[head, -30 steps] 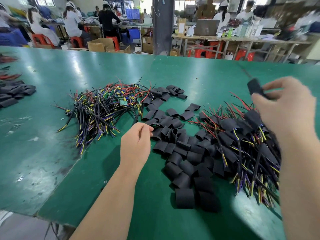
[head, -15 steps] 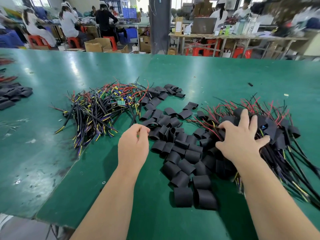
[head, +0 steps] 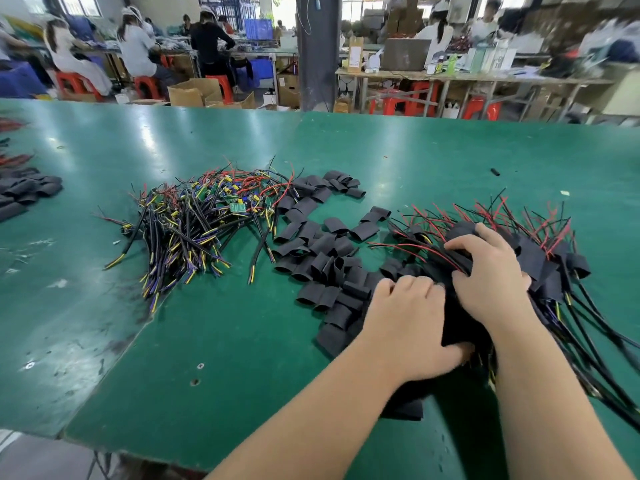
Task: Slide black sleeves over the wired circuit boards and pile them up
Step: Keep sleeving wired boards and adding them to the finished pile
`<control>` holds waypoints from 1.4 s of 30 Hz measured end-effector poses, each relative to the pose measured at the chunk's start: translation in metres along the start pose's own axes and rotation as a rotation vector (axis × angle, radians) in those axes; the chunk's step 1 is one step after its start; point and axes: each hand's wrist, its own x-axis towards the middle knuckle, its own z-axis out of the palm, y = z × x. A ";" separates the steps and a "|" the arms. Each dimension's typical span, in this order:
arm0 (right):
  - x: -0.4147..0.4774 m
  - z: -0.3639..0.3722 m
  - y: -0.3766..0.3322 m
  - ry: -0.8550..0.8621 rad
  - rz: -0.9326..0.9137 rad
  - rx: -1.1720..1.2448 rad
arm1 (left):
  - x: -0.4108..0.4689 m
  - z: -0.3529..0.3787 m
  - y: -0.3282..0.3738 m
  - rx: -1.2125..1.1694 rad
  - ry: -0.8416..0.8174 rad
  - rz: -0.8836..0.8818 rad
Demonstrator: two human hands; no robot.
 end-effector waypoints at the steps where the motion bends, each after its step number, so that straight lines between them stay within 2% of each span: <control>1: 0.000 0.000 0.000 0.001 0.007 0.006 | 0.005 0.005 0.003 -0.025 -0.018 -0.011; 5: 0.000 -0.002 0.003 0.009 0.022 0.028 | 0.016 0.019 0.000 -0.063 -0.151 0.033; 9: 0.001 -0.001 0.004 0.014 0.015 0.028 | 0.015 0.022 -0.018 0.030 -0.142 0.103; 17: -0.001 0.003 0.002 0.099 0.054 -0.046 | 0.004 0.000 -0.071 0.118 0.051 -0.084; 22: -0.010 0.007 -0.006 0.035 0.024 -0.229 | -0.009 -0.020 -0.099 0.055 0.251 -0.165; 25: -0.016 -0.004 -0.014 0.174 -0.138 -0.025 | -0.019 -0.033 -0.127 0.117 0.374 -0.347; 26: -0.018 -0.010 -0.019 0.122 -0.184 0.134 | -0.023 -0.037 -0.139 0.137 0.376 -0.424; 27: -0.020 -0.015 -0.025 -0.010 -0.197 0.320 | -0.028 -0.038 -0.152 0.153 0.365 -0.505; 29: -0.028 -0.022 -0.034 -0.454 -0.175 0.637 | -0.039 -0.040 -0.174 0.169 0.334 -0.666; 30: -0.032 -0.023 -0.036 -0.715 -0.153 0.698 | -0.044 -0.040 -0.182 0.160 0.324 -0.739; 32: -0.038 -0.024 -0.042 -1.207 -0.120 0.598 | -0.050 -0.039 -0.192 0.127 0.336 -0.836; 33: -0.041 -0.021 -0.044 -1.375 -0.127 0.500 | -0.052 -0.038 -0.194 0.129 0.344 -0.852; 34: -0.043 -0.017 -0.044 -1.464 -0.126 0.429 | -0.053 -0.038 -0.194 0.145 0.348 -0.851; 37: -0.047 0.000 -0.047 -1.448 -0.132 0.438 | -0.054 -0.036 -0.193 0.205 0.369 -0.815; 40: -0.046 0.015 -0.049 -1.178 -0.247 0.642 | -0.052 -0.034 -0.191 0.255 0.366 -0.785; 42: -0.045 0.020 -0.052 -0.979 -0.289 0.721 | -0.048 -0.031 -0.189 0.312 0.276 -0.771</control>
